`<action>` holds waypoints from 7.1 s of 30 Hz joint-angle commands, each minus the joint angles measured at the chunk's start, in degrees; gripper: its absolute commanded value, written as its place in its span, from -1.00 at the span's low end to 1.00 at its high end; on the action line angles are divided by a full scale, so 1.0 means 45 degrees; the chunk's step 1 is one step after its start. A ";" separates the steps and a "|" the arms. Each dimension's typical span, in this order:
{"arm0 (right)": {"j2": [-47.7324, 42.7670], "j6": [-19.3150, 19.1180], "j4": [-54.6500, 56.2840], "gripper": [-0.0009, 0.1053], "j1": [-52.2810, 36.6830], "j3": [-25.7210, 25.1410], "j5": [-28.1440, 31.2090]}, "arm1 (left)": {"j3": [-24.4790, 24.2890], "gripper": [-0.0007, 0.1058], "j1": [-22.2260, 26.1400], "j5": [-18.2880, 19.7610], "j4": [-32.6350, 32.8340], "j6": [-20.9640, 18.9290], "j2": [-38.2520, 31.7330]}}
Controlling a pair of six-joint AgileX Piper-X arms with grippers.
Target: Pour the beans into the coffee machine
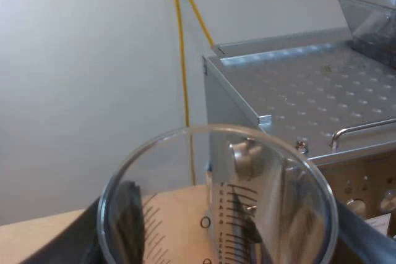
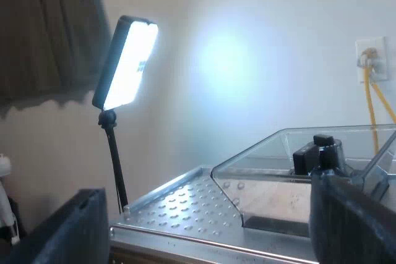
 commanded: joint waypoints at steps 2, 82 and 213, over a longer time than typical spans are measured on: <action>-0.0084 -0.0187 -0.0184 0.31 0.0038 -0.0090 0.0000 | -0.0939 -0.39 -0.0195 0.0032 -0.0108 0.0026 0.0924; -0.0084 -0.0123 0.0209 0.31 0.0038 -0.0090 0.0000 | -1.5645 -0.39 -0.6442 -0.6901 0.2734 0.6952 1.4633; -0.0084 0.0502 0.0300 0.31 0.0038 -0.0090 0.0000 | -1.5645 -0.40 -0.7222 -0.7060 0.1412 2.6688 1.5228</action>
